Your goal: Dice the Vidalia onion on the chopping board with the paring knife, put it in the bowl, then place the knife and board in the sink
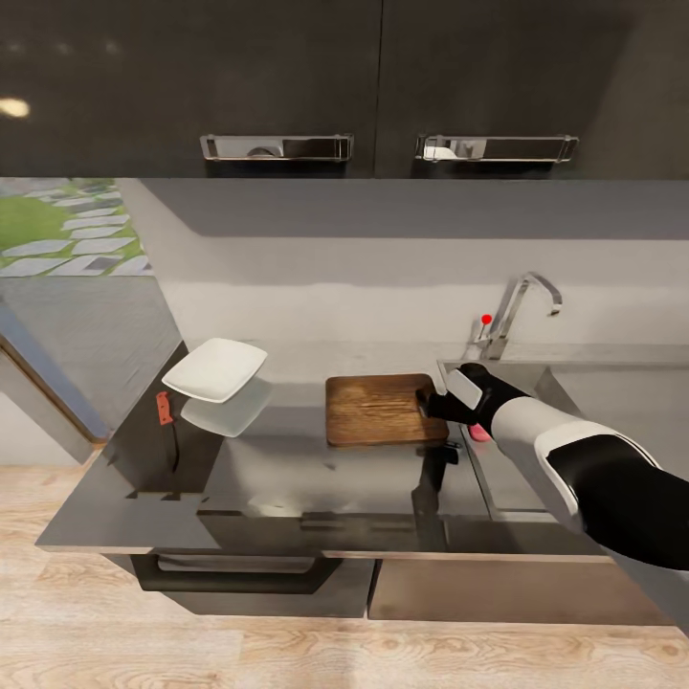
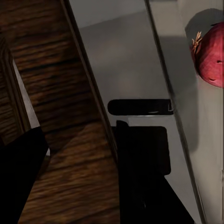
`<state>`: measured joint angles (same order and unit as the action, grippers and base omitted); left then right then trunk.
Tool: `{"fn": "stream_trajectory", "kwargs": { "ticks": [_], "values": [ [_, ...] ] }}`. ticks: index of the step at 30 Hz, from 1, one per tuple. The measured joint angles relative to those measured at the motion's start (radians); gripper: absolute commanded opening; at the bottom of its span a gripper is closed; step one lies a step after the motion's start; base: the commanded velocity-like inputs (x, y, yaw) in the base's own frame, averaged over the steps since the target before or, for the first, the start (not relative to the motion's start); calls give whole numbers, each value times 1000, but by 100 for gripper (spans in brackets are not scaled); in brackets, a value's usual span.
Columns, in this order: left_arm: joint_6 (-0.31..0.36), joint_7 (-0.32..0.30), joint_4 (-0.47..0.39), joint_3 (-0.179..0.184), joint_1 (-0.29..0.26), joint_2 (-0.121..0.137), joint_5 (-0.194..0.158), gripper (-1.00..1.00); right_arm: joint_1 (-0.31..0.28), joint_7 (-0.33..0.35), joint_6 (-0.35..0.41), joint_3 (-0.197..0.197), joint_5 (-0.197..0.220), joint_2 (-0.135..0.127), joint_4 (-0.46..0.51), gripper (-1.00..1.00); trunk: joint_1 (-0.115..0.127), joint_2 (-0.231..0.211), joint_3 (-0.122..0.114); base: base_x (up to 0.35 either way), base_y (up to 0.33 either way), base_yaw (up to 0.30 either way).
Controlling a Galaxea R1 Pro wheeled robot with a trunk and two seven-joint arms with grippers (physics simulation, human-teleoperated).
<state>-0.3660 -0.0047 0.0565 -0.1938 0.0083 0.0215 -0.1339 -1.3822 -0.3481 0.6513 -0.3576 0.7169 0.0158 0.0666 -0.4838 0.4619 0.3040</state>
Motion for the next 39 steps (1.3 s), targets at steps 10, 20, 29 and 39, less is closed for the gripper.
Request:
{"fn": "stream_trajectory", "kwargs": {
  "ticks": [10,20,29,39],
  "values": [
    [0,0,0,0,0,0,0,100,0,3,-2,11,-4,-19,-1,-100,0,0,0,0,0,0],
    [0,0,1,0,0,3,0,100,0,4,-2,10,-1,-24,0,-100,0,0,0,0,0,0],
    [0,1,1,-1,0,3,1,100,-1,2,0,16,-12,-22,0,-100,0,0,0,0,0,0],
    [0,1,1,0,0,3,0,100,-16,4,-1,15,-7,-19,-34,-100,0,0,0,-16,75,0]
  ]
}}
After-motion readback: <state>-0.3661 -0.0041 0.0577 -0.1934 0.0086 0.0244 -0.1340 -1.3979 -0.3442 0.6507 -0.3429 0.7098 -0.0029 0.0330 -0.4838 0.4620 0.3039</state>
